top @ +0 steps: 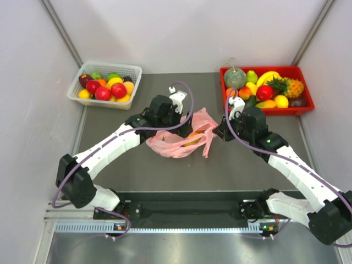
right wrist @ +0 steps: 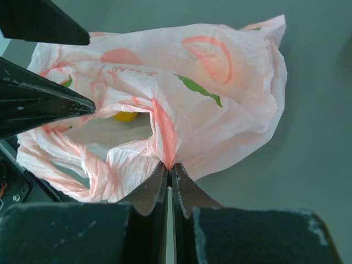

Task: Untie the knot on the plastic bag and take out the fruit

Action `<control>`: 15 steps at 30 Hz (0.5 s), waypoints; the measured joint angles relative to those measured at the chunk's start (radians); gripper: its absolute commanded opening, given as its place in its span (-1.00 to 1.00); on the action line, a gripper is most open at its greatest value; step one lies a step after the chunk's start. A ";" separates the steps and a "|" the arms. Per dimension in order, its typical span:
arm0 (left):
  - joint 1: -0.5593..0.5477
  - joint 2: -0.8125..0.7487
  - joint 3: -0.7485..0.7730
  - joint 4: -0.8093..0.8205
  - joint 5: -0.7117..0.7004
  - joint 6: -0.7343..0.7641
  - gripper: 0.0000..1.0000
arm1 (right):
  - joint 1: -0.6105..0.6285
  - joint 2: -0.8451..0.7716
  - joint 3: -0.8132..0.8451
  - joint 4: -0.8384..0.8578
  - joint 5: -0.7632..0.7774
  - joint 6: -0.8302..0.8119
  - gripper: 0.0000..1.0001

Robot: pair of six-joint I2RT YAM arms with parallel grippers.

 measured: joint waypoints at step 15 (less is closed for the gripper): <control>-0.080 0.027 0.014 0.078 -0.034 0.151 0.88 | 0.001 0.017 0.039 -0.034 -0.071 -0.059 -1.00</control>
